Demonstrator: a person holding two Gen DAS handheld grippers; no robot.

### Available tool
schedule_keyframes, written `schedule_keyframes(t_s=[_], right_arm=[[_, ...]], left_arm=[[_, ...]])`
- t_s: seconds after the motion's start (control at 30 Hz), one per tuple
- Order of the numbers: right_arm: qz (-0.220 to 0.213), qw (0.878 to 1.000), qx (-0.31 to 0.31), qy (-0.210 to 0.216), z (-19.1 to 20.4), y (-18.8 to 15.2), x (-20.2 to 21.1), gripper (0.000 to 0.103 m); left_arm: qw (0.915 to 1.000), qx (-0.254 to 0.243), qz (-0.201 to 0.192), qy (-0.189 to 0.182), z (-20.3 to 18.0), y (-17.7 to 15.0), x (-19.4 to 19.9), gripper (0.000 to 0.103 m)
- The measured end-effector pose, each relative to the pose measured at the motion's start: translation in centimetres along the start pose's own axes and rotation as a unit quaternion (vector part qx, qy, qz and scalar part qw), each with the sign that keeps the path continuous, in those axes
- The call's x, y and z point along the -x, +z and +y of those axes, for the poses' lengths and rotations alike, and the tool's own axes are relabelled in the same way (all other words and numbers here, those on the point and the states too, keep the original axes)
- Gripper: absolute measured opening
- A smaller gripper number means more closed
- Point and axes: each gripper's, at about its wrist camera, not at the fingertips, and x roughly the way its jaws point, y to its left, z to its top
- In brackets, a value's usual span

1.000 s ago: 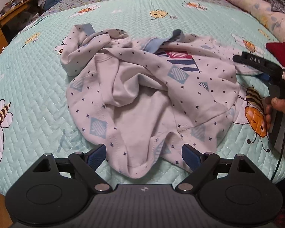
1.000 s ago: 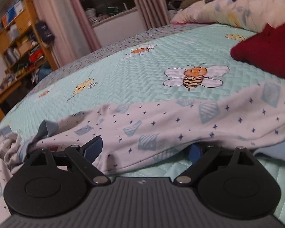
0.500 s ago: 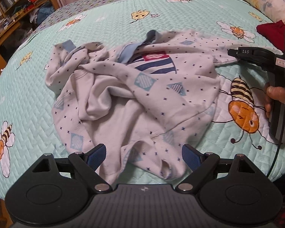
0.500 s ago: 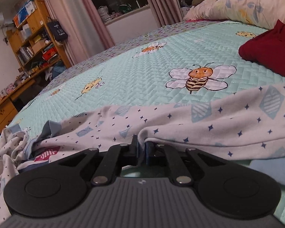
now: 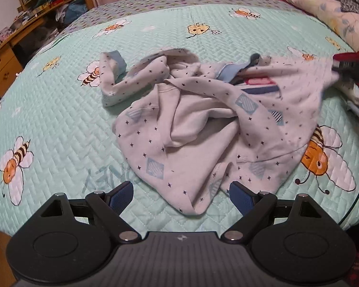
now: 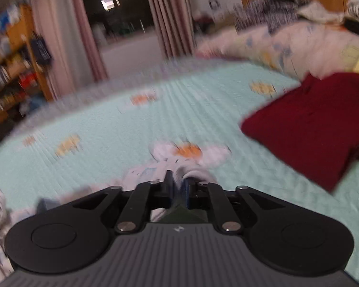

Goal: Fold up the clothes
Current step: 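Grasp a romper leg with the right gripper while the left gripper grasps the hem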

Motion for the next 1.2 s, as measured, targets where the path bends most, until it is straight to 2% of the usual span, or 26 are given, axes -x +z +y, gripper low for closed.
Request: schedule_keyframes(t_s=[0.07, 0.13, 0.23, 0.3, 0.33, 0.4, 0.47, 0.6, 0.7, 0.8, 0.93, 1.0, 1.07, 1.13, 1.2], right_arm=[[0.027, 0.999, -0.039, 0.0, -1.7, -1.2, -0.2, 0.027], [0.045, 0.995, -0.087, 0.015, -3.5, -2.7, 0.0, 0.028], [0.02, 0.993, -0.111, 0.029, -4.3, -4.5, 1.9, 0.03], [0.01, 0.993, -0.113, 0.023, -4.2, -5.3, 3.4, 0.033], [0.014, 0.993, -0.112, 0.026, -3.9, -5.5, 4.0, 0.037], [0.022, 0.993, -0.111, 0.032, -3.3, -6.1, 5.3, 0.052], [0.031, 0.994, -0.093, 0.044, -2.2, -6.8, 6.3, 0.056], [0.07, 0.992, -0.027, 0.1, 1.4, -8.6, 7.7, 0.063], [0.097, 0.986, -0.018, 0.137, 3.0, -9.3, 8.4, 0.067], [0.095, 0.985, -0.009, 0.147, 3.9, -9.2, 8.9, 0.067], [0.097, 0.985, -0.026, 0.141, 4.4, -9.1, 8.4, 0.067], [0.095, 0.985, -0.04, 0.139, 4.3, -8.8, 7.8, 0.07], [0.096, 0.984, -0.059, 0.137, 4.3, -8.4, 6.8, 0.072], [0.096, 0.984, -0.075, 0.129, 4.4, -7.8, 5.6, 0.073], [0.092, 0.985, -0.087, 0.118, 4.9, -7.1, 4.4, 0.075]], left_arm=[[1.0, -0.001, -0.006, -0.005, 0.0, -0.3, 0.5, 0.089], [0.9999, -0.001, -0.01, -0.009, 0.0, -0.5, 0.8, 0.089], [0.9998, 0.004, -0.013, -0.014, 0.0, -0.8, 1.3, 0.089], [0.9996, 0.013, -0.015, -0.021, 0.2, -1.1, 1.7, 0.089], [0.9994, 0.017, -0.017, -0.024, 0.2, -1.3, 1.9, 0.089], [0.999, 0.026, -0.022, -0.028, 0.3, -1.7, 2.4, 0.091], [0.9986, 0.034, -0.026, -0.033, 0.4, -2.0, 2.8, 0.091], [0.9978, 0.042, -0.031, -0.04, 0.6, -2.9, 3.4, 0.091], [0.9975, 0.046, -0.039, -0.036, 1.1, -3.2, 3.8, 0.091], [0.9962, 0.051, -0.064, -0.031, 2.4, -2.9, 3.8, 0.094], [0.9925, 0.079, -0.092, -0.001, 5.7, -1.8, 2.2, 0.1], [0.9904, 0.103, -0.092, 0.003, 7.9, -0.8, 0.5, 0.101], [0.988, 0.121, -0.095, -0.007, 9.9, 0.5, -1.4, 0.101], [0.9867, 0.119, -0.11, -0.017, 11.3, 2.5, -3.4, 0.101], [0.9878, 0.114, -0.103, -0.027, 12.5, 5.0, -6.0, 0.101]])
